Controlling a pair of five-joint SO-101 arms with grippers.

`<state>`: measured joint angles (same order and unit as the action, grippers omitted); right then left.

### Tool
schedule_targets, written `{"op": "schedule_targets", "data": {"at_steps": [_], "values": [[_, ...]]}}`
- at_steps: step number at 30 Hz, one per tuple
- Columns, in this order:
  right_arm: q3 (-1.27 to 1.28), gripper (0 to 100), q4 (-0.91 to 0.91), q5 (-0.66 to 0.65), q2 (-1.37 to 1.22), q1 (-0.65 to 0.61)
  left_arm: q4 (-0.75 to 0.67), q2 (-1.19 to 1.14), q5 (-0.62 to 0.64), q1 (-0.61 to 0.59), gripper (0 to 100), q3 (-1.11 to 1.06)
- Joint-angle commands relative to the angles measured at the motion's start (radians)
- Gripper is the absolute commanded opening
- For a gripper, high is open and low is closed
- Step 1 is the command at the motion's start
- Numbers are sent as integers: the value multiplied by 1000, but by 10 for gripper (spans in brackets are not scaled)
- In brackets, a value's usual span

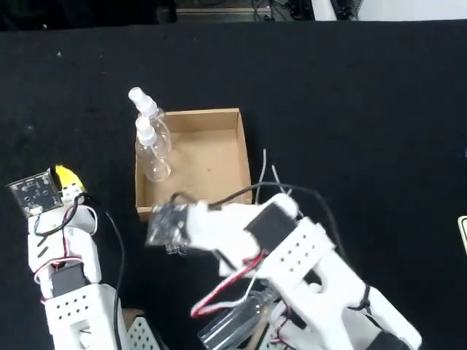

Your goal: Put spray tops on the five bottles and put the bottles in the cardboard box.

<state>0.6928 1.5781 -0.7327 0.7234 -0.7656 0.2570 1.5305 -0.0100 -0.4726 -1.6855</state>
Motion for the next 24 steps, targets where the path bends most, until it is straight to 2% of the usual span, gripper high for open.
{"op": "schedule_targets", "data": {"at_steps": [1, 5, 8, 24], "values": [[12, 250, -28, -9, 36, -141, -11, 2, 84, -70, 30, -21], [54, 250, -92, -6, -27, -155, -11, 2, 196, -174, 30, -16], [54, 253, -147, -6, -116, -158, -11, 2, 245, -205, 30, -16], [2, 254, -334, -6, -369, -155, -11, 2, 244, -206, 30, -16]]}}
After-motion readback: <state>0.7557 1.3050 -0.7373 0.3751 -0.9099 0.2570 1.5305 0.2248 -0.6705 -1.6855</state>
